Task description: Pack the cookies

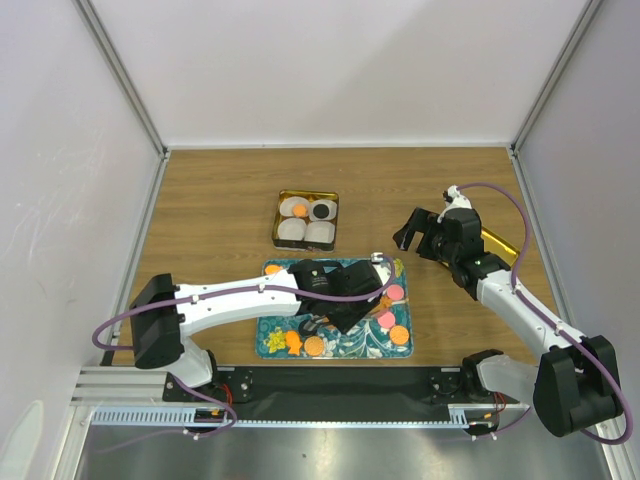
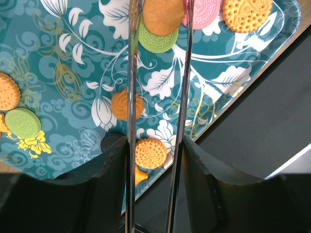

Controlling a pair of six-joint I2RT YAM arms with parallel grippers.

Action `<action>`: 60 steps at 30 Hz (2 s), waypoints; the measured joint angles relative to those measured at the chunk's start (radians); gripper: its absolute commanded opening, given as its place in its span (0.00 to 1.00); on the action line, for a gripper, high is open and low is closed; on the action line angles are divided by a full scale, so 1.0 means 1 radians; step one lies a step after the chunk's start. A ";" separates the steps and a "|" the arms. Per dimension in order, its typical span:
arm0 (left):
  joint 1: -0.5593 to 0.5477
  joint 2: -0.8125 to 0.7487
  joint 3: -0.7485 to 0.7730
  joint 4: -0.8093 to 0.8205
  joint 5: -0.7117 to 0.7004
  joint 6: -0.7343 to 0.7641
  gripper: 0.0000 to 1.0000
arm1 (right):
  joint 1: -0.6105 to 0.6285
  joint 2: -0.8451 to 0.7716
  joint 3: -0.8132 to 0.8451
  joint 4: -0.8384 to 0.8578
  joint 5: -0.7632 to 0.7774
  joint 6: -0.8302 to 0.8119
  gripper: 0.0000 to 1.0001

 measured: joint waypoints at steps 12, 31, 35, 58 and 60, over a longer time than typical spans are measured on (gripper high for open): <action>-0.001 -0.003 0.000 -0.008 -0.026 0.001 0.43 | 0.000 0.000 0.000 0.000 0.000 0.000 1.00; 0.225 -0.147 0.027 -0.048 -0.037 0.014 0.44 | -0.001 0.000 0.000 0.000 0.000 0.000 1.00; 0.371 -0.158 0.069 -0.050 -0.056 0.032 0.45 | -0.003 0.000 0.000 0.000 0.000 0.000 1.00; 0.554 0.031 0.156 -0.018 -0.042 0.117 0.47 | -0.005 0.000 0.000 0.000 0.000 0.000 1.00; 0.554 0.037 0.149 -0.013 -0.042 0.117 0.47 | -0.005 0.000 0.000 0.000 0.000 0.000 1.00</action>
